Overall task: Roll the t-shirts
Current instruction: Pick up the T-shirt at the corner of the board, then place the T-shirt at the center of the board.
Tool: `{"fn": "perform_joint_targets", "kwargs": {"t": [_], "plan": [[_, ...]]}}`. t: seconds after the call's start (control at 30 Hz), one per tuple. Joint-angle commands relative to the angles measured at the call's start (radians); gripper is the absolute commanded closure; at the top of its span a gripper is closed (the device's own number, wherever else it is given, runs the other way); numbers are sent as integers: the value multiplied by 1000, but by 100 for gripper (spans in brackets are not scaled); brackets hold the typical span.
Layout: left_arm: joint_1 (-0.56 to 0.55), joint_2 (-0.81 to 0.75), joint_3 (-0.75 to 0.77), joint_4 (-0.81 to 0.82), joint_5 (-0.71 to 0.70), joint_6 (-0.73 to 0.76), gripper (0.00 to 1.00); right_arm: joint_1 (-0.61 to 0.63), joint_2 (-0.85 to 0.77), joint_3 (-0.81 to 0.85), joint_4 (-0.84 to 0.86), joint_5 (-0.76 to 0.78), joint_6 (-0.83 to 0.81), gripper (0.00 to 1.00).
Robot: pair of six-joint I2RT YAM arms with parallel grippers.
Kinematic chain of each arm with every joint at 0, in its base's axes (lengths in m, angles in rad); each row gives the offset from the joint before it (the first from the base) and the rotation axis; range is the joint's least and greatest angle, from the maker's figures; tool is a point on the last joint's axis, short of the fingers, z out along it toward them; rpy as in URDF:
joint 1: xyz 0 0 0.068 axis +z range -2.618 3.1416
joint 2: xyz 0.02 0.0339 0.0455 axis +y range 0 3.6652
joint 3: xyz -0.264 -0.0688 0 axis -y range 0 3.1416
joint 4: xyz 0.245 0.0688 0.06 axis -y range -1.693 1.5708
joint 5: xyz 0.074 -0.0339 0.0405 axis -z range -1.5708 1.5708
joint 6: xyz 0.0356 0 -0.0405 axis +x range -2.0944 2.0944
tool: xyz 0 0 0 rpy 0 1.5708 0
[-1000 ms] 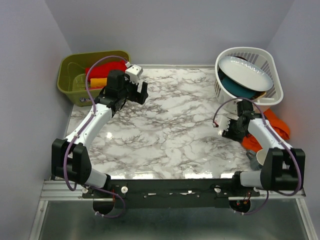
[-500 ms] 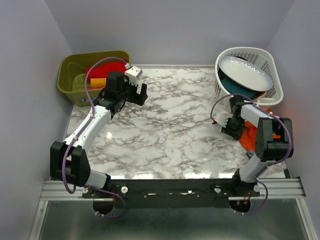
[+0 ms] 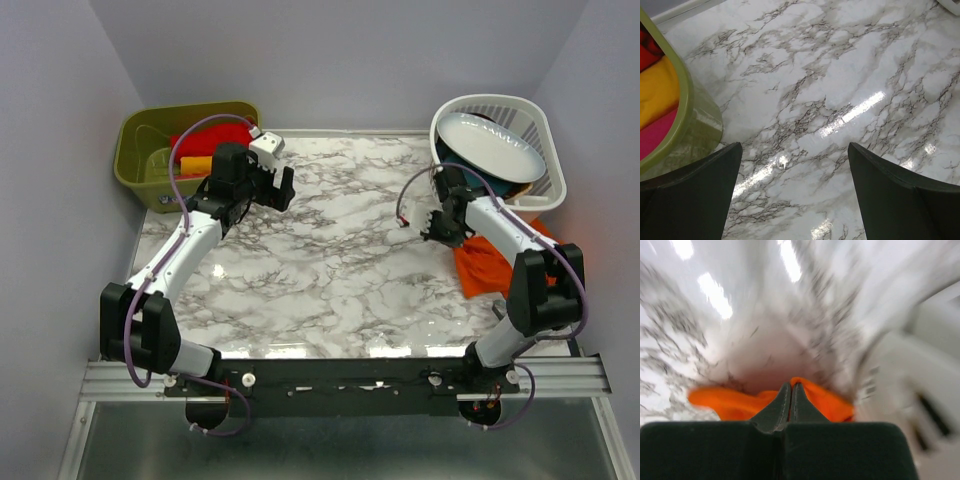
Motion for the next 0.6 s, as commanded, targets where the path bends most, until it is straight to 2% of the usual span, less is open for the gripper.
{"fn": "perform_joint_targets", "kwargs": {"t": [0.0,0.03,0.13,0.17,0.27,0.37,0.47,0.57], "plan": [[-6,0,0,27,-8,-2,2,189,-1,340,-35,-285,106,99],[-4,0,1,27,-21,0,2,211,38,465,-42,-310,134,99],[-3,0,-4,18,-71,19,2,281,94,681,-47,-386,196,99],[0,-1,-9,16,-79,23,2,294,127,829,-45,-422,210,99],[37,-10,-36,21,-91,-2,2,327,158,1030,-9,-460,273,99],[74,-18,-68,23,-131,-20,2,331,116,1049,86,-483,335,99],[94,-33,-90,18,-154,3,1,331,12,930,155,-476,339,99],[98,-44,-101,10,-174,27,1,331,-75,810,139,-454,330,99]]}}
